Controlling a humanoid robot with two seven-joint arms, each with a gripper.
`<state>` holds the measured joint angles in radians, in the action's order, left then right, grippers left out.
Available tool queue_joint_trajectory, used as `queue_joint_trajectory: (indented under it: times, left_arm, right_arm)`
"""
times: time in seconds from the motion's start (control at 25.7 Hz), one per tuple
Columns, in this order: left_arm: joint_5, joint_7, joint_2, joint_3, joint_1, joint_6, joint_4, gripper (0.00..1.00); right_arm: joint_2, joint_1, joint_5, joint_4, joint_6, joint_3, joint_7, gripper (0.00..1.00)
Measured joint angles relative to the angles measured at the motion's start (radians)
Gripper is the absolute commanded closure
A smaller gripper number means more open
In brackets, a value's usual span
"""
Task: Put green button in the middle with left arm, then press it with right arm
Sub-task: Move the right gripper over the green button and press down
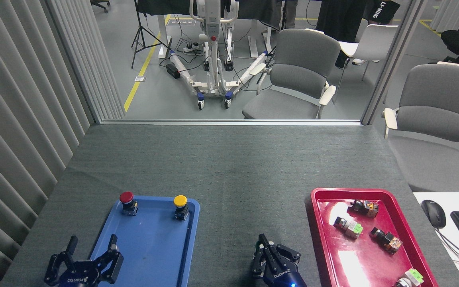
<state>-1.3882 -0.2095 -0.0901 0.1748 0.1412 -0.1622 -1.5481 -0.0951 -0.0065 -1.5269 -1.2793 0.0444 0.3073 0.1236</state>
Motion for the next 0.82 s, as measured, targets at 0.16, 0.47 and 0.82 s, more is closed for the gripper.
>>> queue_joint_trajectory:
  times: [0.16, 0.47, 0.82]
  left_arm:
    - [0.012, 0.000, 0.000, 0.004, 0.002, 0.000, -0.002, 0.00]
    - [0.022, 0.000, -0.001, 0.006, 0.004, 0.000, -0.003, 0.00]
    - [0.025, 0.000, -0.001, 0.007, 0.004, -0.001, -0.003, 0.00]
  right_arm:
    - [0.002, 0.003, 0.012, -0.016, -0.001, -0.009, 0.000, 0.70]
    - [0.002, 0.003, 0.114, -0.084, -0.078, -0.027, 0.051, 0.06]
    - [-0.014, 0.048, 0.129, -0.098, -0.091, -0.174, 0.063, 0.03]
